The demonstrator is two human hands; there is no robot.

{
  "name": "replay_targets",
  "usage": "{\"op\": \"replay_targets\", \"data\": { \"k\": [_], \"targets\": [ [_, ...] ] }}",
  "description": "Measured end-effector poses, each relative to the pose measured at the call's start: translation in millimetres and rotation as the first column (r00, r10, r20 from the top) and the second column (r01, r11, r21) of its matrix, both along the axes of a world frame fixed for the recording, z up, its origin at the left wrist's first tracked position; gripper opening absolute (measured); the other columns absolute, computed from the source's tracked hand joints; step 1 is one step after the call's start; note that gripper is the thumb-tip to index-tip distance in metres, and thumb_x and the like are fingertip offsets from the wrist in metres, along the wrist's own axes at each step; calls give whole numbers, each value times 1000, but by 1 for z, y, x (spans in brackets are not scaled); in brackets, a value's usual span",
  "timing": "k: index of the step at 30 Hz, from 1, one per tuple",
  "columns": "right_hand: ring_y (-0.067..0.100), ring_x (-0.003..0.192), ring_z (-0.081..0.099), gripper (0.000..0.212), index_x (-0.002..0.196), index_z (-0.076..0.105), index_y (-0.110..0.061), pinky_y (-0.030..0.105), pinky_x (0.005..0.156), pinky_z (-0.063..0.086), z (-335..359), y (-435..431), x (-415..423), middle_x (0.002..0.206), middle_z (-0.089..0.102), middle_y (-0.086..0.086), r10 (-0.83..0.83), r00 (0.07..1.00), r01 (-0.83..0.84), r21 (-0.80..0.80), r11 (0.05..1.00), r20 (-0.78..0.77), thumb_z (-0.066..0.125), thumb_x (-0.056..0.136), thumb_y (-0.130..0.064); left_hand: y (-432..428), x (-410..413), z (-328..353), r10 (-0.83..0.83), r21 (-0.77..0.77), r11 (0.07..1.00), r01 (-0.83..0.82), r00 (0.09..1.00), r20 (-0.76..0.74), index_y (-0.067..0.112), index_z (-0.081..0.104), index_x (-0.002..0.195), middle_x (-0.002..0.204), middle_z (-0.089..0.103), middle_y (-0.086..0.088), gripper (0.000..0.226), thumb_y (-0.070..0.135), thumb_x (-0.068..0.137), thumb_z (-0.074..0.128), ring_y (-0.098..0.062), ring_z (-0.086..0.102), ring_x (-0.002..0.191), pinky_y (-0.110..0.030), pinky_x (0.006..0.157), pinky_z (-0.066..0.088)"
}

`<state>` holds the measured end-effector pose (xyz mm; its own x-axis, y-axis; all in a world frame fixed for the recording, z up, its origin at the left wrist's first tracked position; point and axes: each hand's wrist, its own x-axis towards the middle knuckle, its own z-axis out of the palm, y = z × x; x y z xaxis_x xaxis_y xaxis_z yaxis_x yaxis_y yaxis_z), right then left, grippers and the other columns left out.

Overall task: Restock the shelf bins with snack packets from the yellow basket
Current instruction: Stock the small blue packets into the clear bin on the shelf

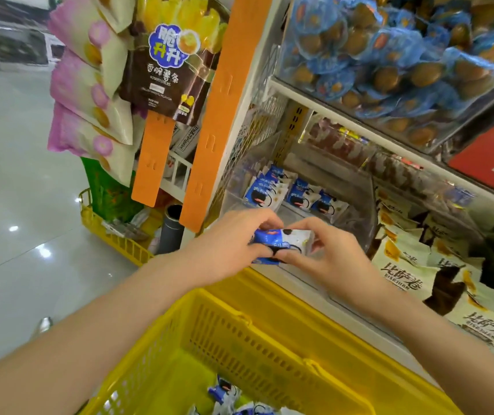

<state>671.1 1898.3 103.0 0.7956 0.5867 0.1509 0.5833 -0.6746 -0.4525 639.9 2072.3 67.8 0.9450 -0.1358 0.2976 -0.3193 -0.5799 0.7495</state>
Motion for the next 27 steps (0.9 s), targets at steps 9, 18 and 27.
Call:
{"op": "replay_targets", "data": {
  "k": [9, 18, 27],
  "targets": [
    [26, 94, 61, 38, 114, 55, -9, 35, 78, 50, 2, -10, 147, 106, 64, 12, -464, 879, 472, -56, 880, 110, 70, 83, -25, 12, 73, -26, 103, 342, 923, -177, 969, 225, 19, 52, 123, 118, 55, 2, 33, 34, 98, 37, -15, 44, 110, -27, 92, 25],
    [33, 117, 52, 51, 129, 52, -1, 35, 95, 40, -51, 4, 222, 130, 55, 18, -514, 852, 522, -254, 814, 101, 67, 85, -24, 22, 82, -50, 67, 342, 909, -240, 892, 447, 13, 64, 93, 87, 62, 0, 44, 34, 97, 25, -19, 52, 83, -27, 81, 27],
    [31, 114, 52, 46, 124, 54, -7, 39, 94, 41, -63, 9, 236, 129, 55, 15, -527, 828, 560, -326, 762, 190, 66, 85, -28, 24, 84, -55, 57, 339, 908, -245, 875, 480, 13, 64, 95, 88, 64, -2, 35, 28, 96, 32, -20, 55, 83, -30, 83, 31]
  ]
}}
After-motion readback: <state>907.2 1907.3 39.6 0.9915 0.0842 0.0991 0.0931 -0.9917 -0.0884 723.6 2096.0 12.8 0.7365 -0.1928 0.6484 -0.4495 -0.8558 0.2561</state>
